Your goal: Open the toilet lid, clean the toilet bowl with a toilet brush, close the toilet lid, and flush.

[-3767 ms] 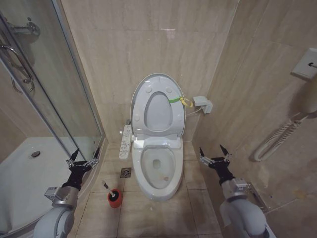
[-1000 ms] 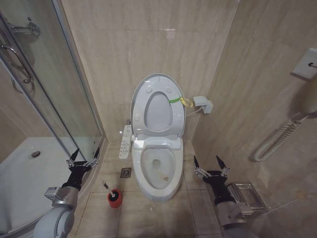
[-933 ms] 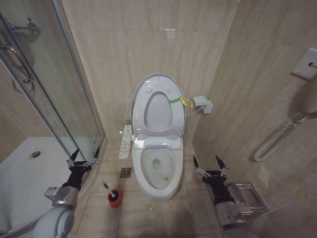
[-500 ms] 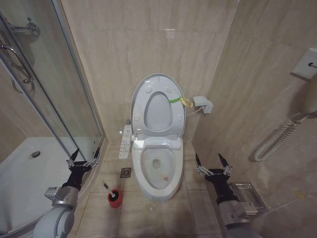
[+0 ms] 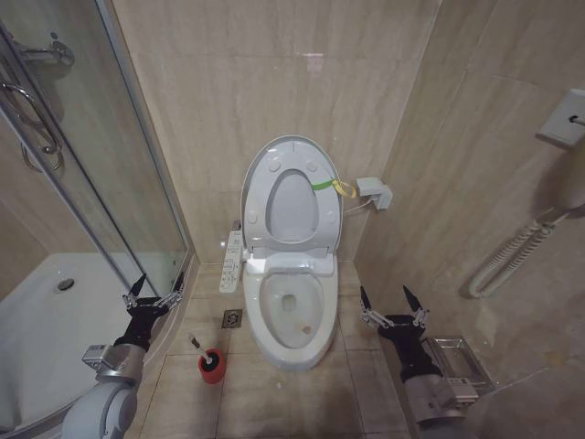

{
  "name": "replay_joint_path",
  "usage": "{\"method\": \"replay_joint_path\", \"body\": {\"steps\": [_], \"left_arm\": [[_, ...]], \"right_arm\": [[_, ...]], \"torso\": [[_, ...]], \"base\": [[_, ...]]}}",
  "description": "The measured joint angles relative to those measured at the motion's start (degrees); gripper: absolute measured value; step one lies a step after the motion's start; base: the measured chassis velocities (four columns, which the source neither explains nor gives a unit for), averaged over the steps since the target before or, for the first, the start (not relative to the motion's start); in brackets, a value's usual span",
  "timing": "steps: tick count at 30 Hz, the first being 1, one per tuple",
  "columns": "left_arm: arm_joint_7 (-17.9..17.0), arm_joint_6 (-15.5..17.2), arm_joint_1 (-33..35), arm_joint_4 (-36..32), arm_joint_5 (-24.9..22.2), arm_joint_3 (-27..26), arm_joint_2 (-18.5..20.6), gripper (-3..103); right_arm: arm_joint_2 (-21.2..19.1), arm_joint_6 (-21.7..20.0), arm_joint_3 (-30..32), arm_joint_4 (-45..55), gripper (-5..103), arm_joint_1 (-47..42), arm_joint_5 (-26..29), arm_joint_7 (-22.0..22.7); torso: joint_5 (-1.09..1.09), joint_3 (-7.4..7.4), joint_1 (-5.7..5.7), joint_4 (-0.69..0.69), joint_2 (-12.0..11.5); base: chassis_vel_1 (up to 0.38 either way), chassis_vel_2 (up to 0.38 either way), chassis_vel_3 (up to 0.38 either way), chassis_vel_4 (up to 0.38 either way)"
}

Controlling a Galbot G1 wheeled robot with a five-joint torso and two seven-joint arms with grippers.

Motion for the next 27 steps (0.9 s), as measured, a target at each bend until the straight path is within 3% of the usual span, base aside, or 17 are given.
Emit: {"method": "replay_joint_path", "body": {"steps": [6, 10, 27], "left_arm": [[0.0, 0.0, 0.0, 0.0, 0.0, 0.0, 0.0, 100], [0.0, 0.0, 0.0, 0.0, 0.0, 0.0, 0.0, 100], [0.0, 0.0, 0.0, 0.0, 0.0, 0.0, 0.0, 100]], "right_arm": [[-0.2, -0.5, 0.1, 0.2, 100, -0.2, 0.1, 0.1], [-0.2, -3.2, 0.0, 1.2, 100, -0.3, 0.5, 0.3], [-0.2, -3.3, 0.0, 1.2, 100, -0.3, 0.6, 0.3]], "torso": [[0.00, 0.00, 0.00, 0.00, 0.0], [0.00, 0.00, 0.00, 0.00, 0.0], [0.00, 0.00, 0.00, 0.00, 0.0]], "base": [[0.000, 0.000, 0.000, 0.000], [0.000, 0.000, 0.000, 0.000], [0.000, 0.000, 0.000, 0.000]]}}
